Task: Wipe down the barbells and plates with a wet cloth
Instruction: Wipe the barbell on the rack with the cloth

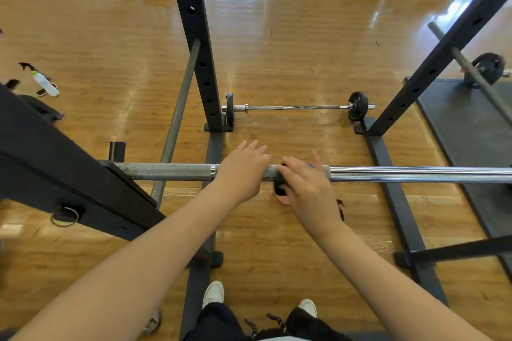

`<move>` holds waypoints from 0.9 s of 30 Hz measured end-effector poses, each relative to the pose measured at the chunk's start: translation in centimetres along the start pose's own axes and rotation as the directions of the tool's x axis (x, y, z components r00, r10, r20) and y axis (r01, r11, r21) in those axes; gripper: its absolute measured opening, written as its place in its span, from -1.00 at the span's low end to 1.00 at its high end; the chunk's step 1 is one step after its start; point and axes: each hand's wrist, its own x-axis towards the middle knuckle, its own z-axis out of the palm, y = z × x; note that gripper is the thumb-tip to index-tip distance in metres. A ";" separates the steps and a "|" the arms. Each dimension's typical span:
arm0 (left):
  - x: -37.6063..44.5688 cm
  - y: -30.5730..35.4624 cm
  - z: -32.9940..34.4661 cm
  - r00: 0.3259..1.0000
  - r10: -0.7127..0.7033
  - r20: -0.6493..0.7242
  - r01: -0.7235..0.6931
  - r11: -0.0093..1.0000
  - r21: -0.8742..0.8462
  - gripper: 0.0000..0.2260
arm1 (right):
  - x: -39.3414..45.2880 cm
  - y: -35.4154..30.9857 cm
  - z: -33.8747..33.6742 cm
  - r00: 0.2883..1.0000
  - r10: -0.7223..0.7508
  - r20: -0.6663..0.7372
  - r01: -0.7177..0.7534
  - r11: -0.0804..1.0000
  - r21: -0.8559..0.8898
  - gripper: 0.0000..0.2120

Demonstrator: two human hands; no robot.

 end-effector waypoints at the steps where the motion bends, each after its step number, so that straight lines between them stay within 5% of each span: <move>1: -0.3 0.1 0.2 0.999 -0.011 -0.051 0.011 1.000 0.015 -0.45 | 0.4 -0.5 0.4 0.999 -0.048 0.022 0.047 0.999 0.020 -0.61; 4: -1.6 0.0 0.5 0.986 -0.073 -0.150 0.077 0.997 0.018 -0.37 | 0.0 1.0 0.0 0.992 -0.100 0.075 0.098 0.995 0.027 -0.62; 8: -4.2 -2.0 1.5 0.937 -0.188 -0.294 0.192 0.981 -0.015 -0.28 | -2.0 4.1 -2.0 0.999 0.027 -0.030 -0.026 0.999 0.034 -0.77; 14: -8.0 -4.5 3.6 0.843 -0.335 -0.421 0.322 0.941 -0.103 -0.24 | 0.6 -0.1 0.7 0.999 0.015 -0.046 -0.009 0.991 0.131 -0.77; 19: -10.6 -5.0 4.9 0.794 -0.441 -0.418 0.422 0.895 -0.144 -0.26 | 2.6 -4.8 3.2 0.997 -0.062 0.056 0.052 0.986 0.157 -0.65; 27: -13.2 -6.1 4.8 0.776 -0.501 -0.383 0.517 0.853 -0.068 -0.19 | 0.4 -1.5 1.4 0.997 -0.040 0.071 0.031 0.992 0.124 -0.59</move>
